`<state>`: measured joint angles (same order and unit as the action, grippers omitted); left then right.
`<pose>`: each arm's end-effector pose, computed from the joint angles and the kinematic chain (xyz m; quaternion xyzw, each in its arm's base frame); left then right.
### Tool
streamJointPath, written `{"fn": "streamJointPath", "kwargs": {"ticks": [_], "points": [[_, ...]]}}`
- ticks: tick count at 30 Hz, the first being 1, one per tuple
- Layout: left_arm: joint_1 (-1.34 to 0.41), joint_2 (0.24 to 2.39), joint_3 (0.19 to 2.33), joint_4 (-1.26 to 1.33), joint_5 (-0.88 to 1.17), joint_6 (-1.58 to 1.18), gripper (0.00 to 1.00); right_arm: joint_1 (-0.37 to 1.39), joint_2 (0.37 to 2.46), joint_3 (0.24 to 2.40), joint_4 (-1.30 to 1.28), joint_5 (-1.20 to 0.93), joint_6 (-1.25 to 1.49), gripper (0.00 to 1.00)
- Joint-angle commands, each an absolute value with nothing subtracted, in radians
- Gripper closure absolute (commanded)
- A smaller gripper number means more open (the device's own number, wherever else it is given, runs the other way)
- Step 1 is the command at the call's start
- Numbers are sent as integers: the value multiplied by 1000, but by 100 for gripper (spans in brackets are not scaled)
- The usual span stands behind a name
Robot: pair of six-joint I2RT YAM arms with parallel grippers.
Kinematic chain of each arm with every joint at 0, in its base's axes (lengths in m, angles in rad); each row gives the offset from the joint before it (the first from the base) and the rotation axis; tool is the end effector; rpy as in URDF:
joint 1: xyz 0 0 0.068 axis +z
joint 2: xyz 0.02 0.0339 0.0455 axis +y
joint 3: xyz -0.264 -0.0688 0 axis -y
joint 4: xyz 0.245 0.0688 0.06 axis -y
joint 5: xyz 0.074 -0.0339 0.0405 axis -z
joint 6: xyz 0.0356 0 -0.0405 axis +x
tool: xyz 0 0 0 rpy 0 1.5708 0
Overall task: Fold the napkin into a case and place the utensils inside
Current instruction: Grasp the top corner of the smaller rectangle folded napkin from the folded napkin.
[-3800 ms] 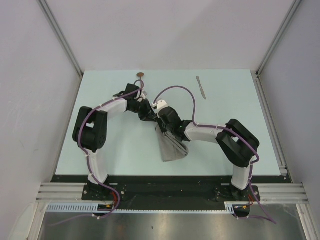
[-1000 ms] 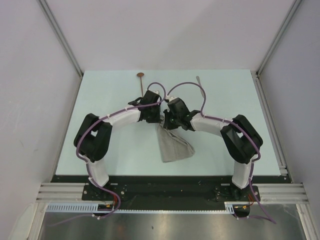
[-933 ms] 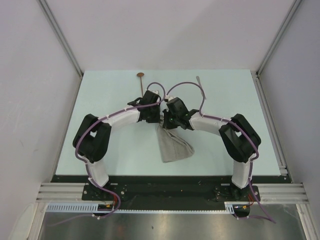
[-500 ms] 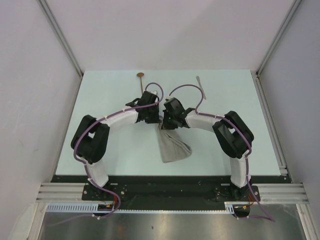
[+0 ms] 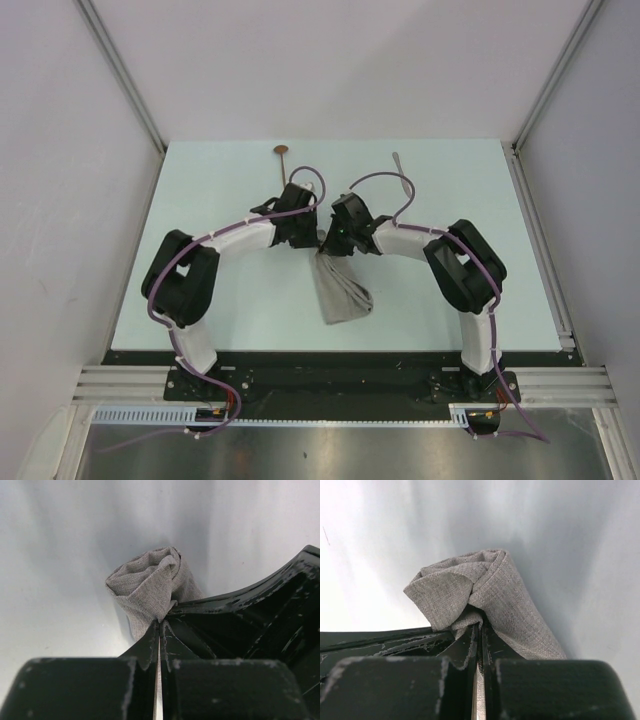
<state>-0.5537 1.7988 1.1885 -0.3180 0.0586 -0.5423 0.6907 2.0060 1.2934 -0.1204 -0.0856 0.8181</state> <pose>0.3225 -0.2018 0.1917 0.0147 0.9484 -0.1882 0.2549 0.3292 0.2760 0.1571 0.0439 0.9310 0.2758 0.2352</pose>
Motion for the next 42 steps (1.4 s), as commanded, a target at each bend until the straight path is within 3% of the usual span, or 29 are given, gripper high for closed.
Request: {"fn": "streamJointPath", "kwargs": {"ticks": [1, 6, 18, 32, 42], "points": [[-546, 1755, 1184, -307, 84, -568, 100, 690, 2006, 1316, 20, -115, 832, 100], [-538, 1767, 1213, -339, 77, -565, 100, 715, 1983, 1232, 191, -138, 775, 100], [-480, 1801, 1259, -364, 143, -606, 100, 778, 2086, 1249, 222, -152, 571, 100], [-468, 1829, 1213, -348, 186, -653, 100, 713, 2112, 1284, 322, -206, 655, 98], [-451, 1815, 1189, -342, 179, -658, 100, 742, 2056, 1132, 543, -32, 758, 100]]}}
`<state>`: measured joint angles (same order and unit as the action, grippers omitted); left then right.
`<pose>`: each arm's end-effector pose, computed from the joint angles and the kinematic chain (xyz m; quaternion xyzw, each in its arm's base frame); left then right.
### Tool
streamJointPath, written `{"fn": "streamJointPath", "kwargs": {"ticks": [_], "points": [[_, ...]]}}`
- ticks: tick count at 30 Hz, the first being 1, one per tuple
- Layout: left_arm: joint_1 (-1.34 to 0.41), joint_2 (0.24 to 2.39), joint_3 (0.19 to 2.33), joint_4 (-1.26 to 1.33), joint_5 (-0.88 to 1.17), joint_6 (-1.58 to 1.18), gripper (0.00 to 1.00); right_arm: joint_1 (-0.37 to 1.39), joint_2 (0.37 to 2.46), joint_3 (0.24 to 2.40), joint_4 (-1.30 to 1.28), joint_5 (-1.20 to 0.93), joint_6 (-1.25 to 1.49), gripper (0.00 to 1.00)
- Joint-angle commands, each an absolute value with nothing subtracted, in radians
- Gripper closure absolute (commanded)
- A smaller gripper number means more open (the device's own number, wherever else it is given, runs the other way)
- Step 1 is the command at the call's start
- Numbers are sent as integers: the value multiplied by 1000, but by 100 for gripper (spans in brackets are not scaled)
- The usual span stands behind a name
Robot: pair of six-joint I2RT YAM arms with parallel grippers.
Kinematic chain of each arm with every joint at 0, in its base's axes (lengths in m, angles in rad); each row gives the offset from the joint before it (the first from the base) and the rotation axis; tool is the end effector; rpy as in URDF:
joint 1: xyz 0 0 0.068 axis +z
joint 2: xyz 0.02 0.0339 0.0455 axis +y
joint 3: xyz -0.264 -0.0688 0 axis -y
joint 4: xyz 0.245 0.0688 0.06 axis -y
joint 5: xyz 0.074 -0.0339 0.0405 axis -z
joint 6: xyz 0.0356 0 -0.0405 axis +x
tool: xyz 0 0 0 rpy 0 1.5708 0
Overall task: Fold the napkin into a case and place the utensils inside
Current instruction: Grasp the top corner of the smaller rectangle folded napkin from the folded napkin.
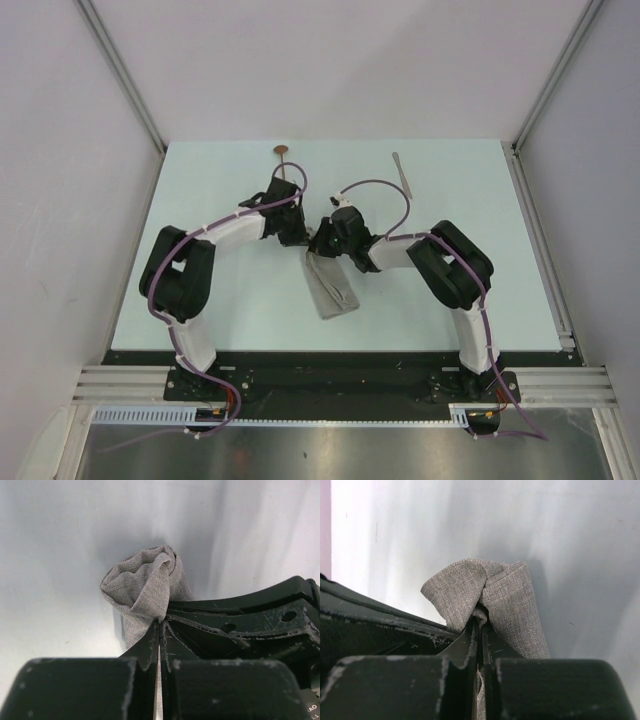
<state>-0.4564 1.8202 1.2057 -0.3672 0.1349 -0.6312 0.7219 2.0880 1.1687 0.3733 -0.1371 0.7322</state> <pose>0.3396 -0.1721 0.1862 -0.0638 0.9528 -0.2051 0.2145 0.3272 0.2945 0.1278 -0.0291 0.8697 0.3697 0.3258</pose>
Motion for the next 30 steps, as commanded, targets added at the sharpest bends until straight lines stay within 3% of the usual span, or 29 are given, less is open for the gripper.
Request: {"fn": "streamJointPath", "kwargs": {"ticks": [1, 5, 6, 7, 12, 18, 30], "points": [[-448, 1816, 1186, -339, 184, -658, 100, 742, 2057, 1135, 552, -34, 749, 100], [-430, 1825, 1189, -344, 195, -660, 100, 746, 2109, 1225, 428, -75, 707, 97], [-426, 1830, 1192, -347, 193, -658, 100, 747, 2118, 1221, 431, -118, 701, 83], [-423, 1829, 1192, -348, 193, -655, 100, 744, 2114, 1213, 414, -126, 704, 78], [-403, 1829, 1192, -347, 202, -649, 100, 735, 2072, 1189, 361, -247, 666, 62], [-399, 1829, 1201, -357, 209, -641, 100, 709, 2017, 1154, 341, -339, 652, 56], [-396, 1816, 1198, -370, 201, -630, 100, 649, 1996, 1074, 478, -442, 718, 55]]}}
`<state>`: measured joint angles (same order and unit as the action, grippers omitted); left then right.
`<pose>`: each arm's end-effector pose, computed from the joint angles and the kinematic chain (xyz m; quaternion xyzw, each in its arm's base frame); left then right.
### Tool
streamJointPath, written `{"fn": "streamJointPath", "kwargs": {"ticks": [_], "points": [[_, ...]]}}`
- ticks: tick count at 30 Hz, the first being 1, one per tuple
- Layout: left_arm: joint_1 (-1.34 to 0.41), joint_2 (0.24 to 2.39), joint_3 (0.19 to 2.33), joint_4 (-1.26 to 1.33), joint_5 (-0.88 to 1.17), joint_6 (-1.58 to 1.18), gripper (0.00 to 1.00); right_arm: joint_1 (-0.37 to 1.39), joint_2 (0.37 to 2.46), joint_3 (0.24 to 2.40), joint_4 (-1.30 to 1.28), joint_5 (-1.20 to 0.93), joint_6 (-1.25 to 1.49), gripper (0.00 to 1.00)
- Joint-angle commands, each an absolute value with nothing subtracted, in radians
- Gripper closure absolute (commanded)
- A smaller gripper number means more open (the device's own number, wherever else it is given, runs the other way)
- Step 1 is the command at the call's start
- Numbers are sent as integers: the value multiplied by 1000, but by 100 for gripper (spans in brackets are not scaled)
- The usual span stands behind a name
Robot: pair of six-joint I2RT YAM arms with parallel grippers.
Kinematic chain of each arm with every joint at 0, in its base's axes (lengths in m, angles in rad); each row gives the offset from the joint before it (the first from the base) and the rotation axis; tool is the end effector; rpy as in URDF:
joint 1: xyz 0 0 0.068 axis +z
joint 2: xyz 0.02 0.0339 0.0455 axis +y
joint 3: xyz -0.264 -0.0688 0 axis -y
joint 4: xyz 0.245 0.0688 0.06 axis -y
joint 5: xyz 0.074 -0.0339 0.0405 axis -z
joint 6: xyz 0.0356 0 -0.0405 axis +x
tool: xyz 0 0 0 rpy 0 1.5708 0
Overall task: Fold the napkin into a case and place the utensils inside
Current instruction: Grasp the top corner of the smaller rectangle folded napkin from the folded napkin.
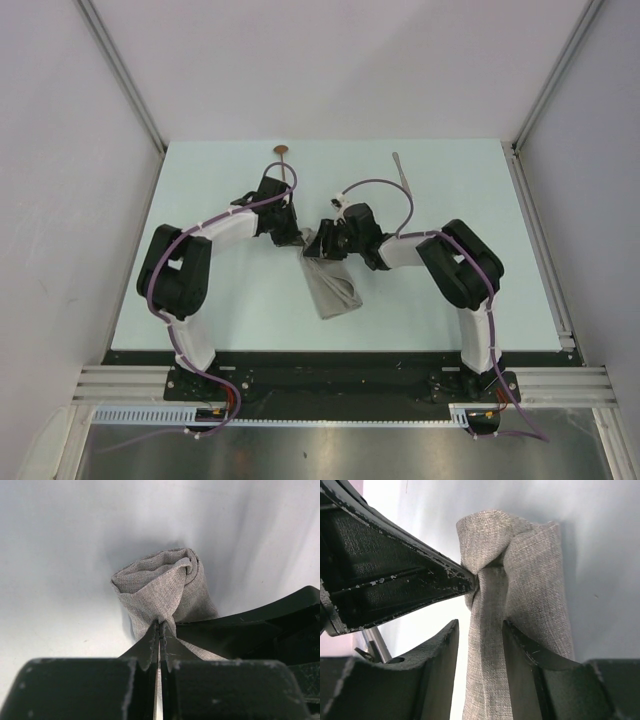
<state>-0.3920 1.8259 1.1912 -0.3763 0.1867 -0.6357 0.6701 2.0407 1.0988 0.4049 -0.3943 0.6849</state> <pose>0.3462 -0.1503 0.1797 -0.0907 0.9529 -0.2132 0.1955 0.3238 0.2741 0.1314 -0.0905 0.8532 0.4365 0.2708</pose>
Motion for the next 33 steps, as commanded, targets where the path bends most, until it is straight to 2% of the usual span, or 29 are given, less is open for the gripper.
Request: {"fn": "streamJointPath", "kwargs": {"ticks": [1, 8, 11, 12, 20, 33], "points": [[-397, 1815, 1197, -370, 201, -630, 100, 644, 2005, 1077, 489, -443, 729, 56], [-396, 1802, 1198, -383, 193, -623, 100, 617, 2075, 1092, 572, -503, 785, 71], [-396, 1796, 1197, -382, 198, -620, 100, 615, 2111, 1115, 587, -511, 807, 88], [-396, 1796, 1197, -385, 198, -621, 100, 620, 2118, 1126, 588, -509, 807, 90], [-397, 1789, 1190, -390, 206, -618, 100, 637, 2187, 1196, 586, -499, 811, 100], [-407, 1822, 1198, -396, 213, -653, 100, 650, 2263, 1212, 695, -428, 997, 100]]}}
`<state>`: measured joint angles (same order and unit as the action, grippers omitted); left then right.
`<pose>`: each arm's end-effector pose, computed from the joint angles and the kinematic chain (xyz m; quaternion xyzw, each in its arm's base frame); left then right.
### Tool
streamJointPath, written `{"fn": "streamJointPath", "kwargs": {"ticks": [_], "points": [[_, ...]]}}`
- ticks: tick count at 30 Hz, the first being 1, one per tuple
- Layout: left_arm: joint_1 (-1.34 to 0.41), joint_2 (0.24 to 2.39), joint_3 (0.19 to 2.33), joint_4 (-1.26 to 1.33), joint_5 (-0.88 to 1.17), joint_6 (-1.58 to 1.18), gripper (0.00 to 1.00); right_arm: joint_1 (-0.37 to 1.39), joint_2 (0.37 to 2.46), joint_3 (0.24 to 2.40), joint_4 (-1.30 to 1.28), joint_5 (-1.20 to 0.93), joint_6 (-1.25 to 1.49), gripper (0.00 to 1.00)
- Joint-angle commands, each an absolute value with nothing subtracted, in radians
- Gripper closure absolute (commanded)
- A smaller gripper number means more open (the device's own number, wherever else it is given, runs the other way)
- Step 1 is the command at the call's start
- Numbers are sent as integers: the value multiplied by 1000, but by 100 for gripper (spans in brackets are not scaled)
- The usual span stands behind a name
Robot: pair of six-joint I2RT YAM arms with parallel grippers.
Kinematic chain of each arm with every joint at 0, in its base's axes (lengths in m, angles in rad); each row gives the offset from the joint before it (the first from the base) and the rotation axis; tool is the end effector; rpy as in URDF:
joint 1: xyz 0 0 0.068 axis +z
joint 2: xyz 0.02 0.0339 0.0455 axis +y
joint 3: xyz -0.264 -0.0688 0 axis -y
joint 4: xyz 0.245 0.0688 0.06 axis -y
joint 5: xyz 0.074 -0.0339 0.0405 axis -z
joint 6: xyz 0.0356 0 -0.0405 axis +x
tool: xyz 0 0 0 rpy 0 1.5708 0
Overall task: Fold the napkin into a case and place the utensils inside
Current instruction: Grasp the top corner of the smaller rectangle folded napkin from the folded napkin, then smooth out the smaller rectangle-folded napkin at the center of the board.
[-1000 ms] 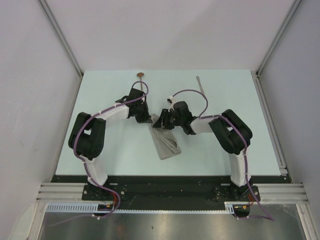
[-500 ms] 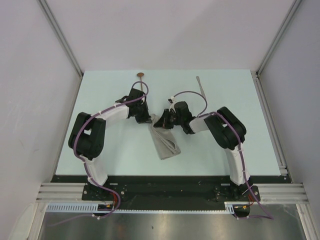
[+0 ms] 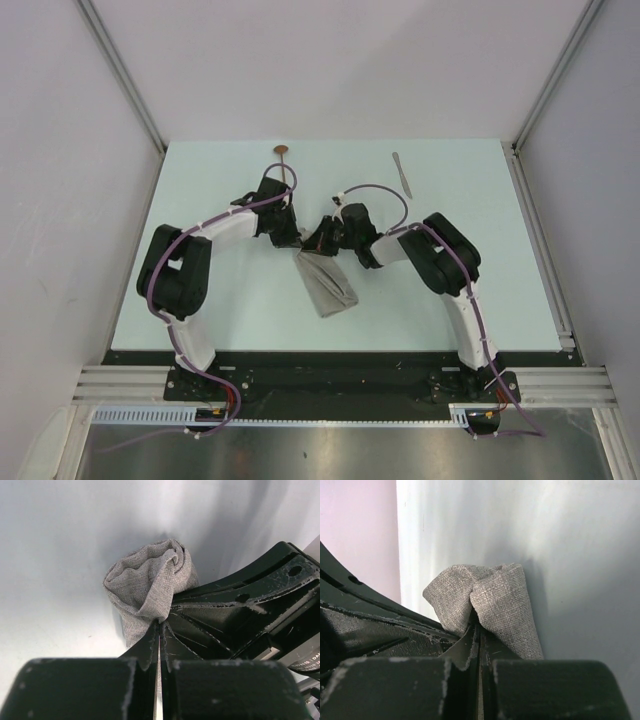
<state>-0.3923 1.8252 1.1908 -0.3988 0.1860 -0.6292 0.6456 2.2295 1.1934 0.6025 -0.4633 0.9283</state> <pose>0.3441 -0.1495 0.1785 -0.0889 0.9561 -0.2074 0.1869 0.3531 0.2859 0.0976 -0.0068 0.8294 0.5077 0.2330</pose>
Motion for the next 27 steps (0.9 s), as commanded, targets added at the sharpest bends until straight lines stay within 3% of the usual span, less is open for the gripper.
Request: {"fn": "streamJointPath", "kwargs": {"ticks": [1, 4, 12, 20, 23, 27], "points": [[-405, 1841, 1203, -399, 213, -655, 100, 652, 2249, 1203, 689, -431, 991, 100], [-390, 1864, 1207, -405, 218, -657, 100, 641, 2157, 1131, 634, -431, 941, 100], [-383, 1858, 1207, -405, 212, -646, 100, 597, 1993, 1106, 385, -518, 784, 83], [-383, 1838, 1216, -414, 225, -627, 99, 580, 1898, 993, 299, -492, 690, 82], [-383, 1838, 1223, -416, 245, -621, 94, 604, 1881, 962, 287, -485, 675, 83], [-387, 1798, 1213, -433, 215, -608, 64, 635, 1836, 924, 301, -462, 678, 84]]}}
